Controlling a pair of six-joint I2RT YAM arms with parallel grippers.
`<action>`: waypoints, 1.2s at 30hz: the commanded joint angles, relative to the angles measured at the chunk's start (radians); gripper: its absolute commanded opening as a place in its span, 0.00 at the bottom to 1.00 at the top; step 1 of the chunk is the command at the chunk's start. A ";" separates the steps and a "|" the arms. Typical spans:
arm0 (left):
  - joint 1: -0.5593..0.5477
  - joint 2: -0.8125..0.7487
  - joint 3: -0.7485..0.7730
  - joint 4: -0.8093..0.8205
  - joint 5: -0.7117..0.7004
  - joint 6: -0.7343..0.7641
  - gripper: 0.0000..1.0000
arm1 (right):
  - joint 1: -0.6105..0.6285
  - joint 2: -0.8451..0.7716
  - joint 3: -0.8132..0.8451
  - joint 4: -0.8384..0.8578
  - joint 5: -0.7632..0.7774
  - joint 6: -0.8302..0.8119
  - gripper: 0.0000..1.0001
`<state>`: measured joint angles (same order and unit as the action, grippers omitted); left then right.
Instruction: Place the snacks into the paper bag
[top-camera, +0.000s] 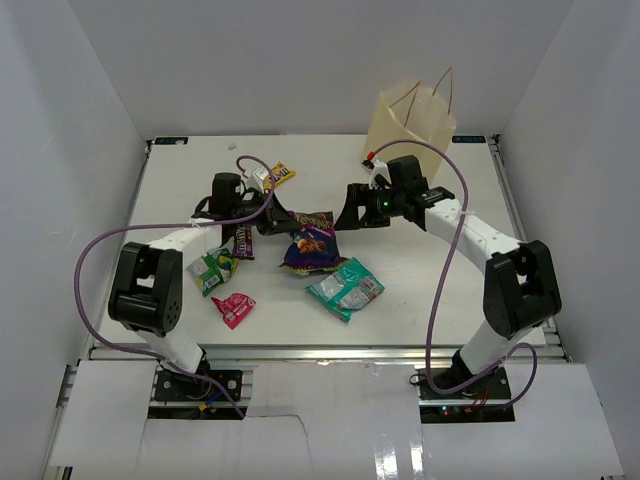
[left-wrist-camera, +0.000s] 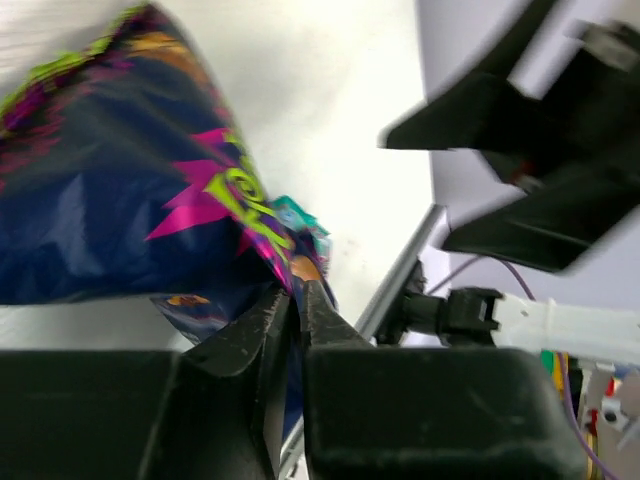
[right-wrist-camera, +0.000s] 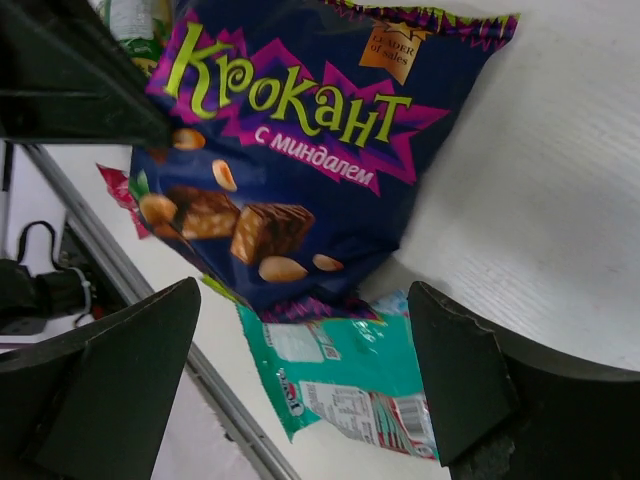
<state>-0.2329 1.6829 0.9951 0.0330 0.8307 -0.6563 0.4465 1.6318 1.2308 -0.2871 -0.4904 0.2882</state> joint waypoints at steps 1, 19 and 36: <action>-0.016 -0.143 -0.010 0.139 0.145 -0.045 0.06 | -0.002 0.023 0.012 0.081 -0.091 0.146 0.90; 0.020 -0.346 0.102 -0.444 -0.444 0.080 0.22 | 0.303 -0.110 -0.039 -0.005 0.448 -0.307 0.90; 0.035 -0.825 -0.257 -0.459 -0.338 -0.091 0.58 | 0.196 0.345 0.229 -0.001 0.153 -0.228 0.90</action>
<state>-0.1963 0.9310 0.7460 -0.4324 0.4606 -0.7086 0.6636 1.9331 1.4128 -0.2958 -0.1833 0.0433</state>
